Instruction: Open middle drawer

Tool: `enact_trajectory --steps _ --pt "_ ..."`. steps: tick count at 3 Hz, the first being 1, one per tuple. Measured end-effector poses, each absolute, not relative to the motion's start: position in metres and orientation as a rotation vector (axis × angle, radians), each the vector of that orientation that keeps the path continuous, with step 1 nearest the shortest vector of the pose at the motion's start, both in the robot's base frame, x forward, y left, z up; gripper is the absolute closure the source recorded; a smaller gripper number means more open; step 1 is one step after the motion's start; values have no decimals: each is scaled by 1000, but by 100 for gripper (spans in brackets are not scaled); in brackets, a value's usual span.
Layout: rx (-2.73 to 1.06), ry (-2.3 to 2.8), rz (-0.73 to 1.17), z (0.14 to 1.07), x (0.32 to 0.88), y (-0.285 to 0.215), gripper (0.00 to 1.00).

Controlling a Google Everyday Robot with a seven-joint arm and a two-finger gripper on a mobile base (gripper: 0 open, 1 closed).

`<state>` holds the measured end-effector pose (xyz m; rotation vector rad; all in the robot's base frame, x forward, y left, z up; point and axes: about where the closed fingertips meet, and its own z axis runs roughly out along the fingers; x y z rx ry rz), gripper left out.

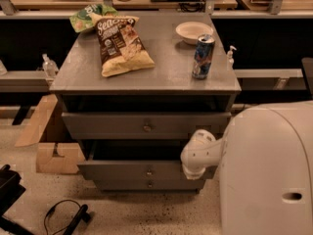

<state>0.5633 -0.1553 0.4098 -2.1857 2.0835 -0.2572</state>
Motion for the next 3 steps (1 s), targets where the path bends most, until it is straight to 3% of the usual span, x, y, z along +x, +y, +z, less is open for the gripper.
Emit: enact_trajectory --steps 1,2,3 --pt "-2186 2083 -257 417 563 -155 94" --pt "-2186 2083 -257 421 563 -155 100" --pt "-2186 2084 -257 424 563 -155 100"
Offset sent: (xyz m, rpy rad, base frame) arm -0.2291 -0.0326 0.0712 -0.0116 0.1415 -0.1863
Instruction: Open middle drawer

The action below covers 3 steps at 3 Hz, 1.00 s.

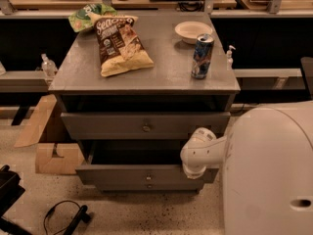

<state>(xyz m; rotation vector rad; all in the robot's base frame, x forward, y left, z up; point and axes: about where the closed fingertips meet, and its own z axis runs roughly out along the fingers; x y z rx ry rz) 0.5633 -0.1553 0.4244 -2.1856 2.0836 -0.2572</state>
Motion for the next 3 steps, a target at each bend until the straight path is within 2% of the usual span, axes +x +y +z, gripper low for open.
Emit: enact_trajectory --steps 3 --pt "-2186 2084 -257 428 563 -155 100"
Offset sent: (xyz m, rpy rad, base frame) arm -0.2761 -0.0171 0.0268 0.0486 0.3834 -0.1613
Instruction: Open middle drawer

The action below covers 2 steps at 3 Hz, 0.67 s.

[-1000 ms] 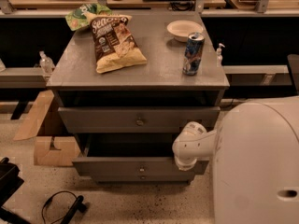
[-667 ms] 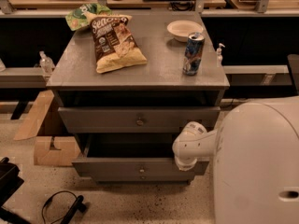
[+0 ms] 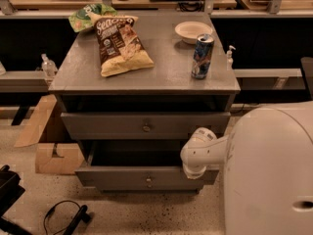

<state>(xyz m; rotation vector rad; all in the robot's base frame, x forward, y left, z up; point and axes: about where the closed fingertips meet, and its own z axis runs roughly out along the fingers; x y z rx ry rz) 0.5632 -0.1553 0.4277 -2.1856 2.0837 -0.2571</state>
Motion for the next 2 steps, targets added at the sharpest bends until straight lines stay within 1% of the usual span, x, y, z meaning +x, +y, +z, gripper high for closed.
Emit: enact_trajectory --steps 1,2 --pt "-2189 2108 -228 426 550 -158 100" --pt "-2189 2108 -228 429 550 -158 100"
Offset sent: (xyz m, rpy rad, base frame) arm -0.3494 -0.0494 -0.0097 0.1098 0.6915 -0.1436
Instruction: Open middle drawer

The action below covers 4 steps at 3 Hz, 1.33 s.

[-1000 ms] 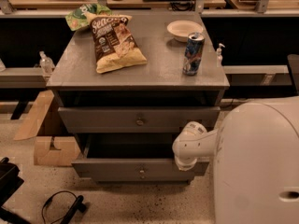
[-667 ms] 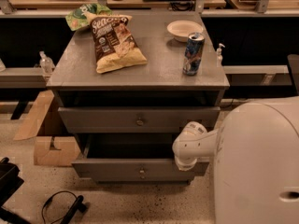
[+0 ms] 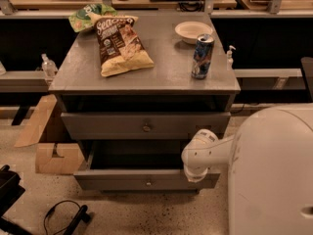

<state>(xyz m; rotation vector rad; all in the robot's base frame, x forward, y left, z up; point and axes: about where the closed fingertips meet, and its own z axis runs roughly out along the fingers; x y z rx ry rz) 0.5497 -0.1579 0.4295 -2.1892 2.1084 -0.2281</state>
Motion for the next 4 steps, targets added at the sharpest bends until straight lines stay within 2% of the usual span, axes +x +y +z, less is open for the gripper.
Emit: enact_trajectory --steps 2,4 --pt "-2215 2118 -162 426 527 -158 100" --pt "-2215 2118 -162 429 527 -158 100"
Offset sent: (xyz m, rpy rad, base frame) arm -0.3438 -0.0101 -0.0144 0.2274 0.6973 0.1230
